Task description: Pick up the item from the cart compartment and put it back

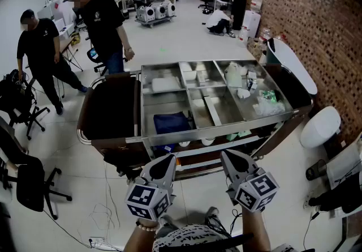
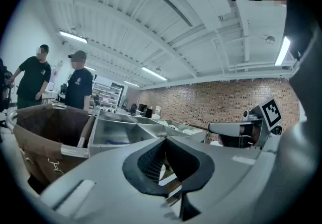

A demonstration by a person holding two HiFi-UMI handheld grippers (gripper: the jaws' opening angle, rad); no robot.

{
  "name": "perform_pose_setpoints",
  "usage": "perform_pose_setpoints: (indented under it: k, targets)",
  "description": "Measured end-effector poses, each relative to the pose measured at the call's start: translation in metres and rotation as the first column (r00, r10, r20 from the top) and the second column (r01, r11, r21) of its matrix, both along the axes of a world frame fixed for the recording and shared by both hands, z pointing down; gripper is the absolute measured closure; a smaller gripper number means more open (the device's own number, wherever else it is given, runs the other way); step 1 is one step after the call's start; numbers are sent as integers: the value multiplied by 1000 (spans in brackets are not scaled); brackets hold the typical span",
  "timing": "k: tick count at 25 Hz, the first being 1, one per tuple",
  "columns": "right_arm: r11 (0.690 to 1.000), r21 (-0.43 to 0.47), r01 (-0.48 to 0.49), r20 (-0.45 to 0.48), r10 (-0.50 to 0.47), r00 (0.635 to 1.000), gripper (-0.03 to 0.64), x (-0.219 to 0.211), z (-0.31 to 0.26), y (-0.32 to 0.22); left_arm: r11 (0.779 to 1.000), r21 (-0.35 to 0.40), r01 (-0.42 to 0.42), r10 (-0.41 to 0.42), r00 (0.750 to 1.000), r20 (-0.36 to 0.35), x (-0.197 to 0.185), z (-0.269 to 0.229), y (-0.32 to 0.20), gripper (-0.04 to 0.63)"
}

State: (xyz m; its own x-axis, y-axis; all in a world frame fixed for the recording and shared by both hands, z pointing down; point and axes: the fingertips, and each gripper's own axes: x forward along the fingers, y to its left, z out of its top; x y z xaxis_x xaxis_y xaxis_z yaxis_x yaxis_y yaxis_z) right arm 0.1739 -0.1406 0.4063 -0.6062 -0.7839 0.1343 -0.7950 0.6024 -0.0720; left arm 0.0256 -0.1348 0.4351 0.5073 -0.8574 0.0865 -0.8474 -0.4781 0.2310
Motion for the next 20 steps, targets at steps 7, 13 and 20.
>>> perform_pose_setpoints:
  k: [7, 13, 20]
  targets:
    - [999, 44, -26, -56, 29, 998, 602, -18, -21, -12, 996, 28, -84, 82, 996, 40, -11, -18, 2, 595]
    - [996, 80, -40, -129, 50, 990, 601, -30, -53, -46, 993, 50, -110, 108, 993, 37, -23, -34, -7, 594]
    - [991, 97, -92, -214, 111, 970, 601, -37, -85, -116, 988, 76, -133, 131, 991, 28, -25, -60, -40, 594]
